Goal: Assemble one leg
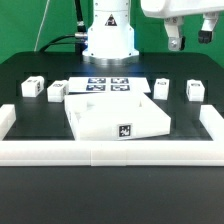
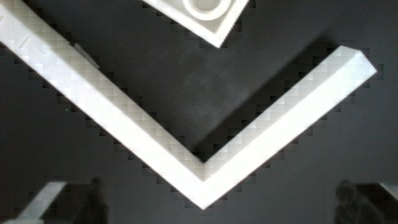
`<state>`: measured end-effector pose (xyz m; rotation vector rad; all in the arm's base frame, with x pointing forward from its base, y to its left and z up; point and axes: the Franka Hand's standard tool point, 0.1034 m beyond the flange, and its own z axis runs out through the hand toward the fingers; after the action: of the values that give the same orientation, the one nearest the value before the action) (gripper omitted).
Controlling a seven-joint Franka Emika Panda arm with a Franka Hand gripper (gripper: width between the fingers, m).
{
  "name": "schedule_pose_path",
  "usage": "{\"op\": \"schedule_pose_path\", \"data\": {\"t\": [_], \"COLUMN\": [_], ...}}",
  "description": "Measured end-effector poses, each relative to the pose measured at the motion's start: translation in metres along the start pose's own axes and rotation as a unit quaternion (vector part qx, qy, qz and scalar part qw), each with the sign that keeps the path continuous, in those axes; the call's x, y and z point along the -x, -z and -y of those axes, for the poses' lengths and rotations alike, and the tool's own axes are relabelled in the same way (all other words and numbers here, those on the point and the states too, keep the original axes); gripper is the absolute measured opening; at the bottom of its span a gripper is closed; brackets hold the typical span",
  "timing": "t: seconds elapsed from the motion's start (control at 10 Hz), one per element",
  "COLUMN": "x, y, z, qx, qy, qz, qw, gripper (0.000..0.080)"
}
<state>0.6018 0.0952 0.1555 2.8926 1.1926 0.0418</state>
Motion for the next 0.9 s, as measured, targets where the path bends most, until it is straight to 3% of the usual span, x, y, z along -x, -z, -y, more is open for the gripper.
{"op": "schedule_pose_path", "data": {"t": [0.9], "x": [0.0001], "y": [-0.0005], "z": [0.0], "qx": [0.0], "qy": [0.0], "qz": [0.0], "qw": [1.0], "gripper": [0.065]}}
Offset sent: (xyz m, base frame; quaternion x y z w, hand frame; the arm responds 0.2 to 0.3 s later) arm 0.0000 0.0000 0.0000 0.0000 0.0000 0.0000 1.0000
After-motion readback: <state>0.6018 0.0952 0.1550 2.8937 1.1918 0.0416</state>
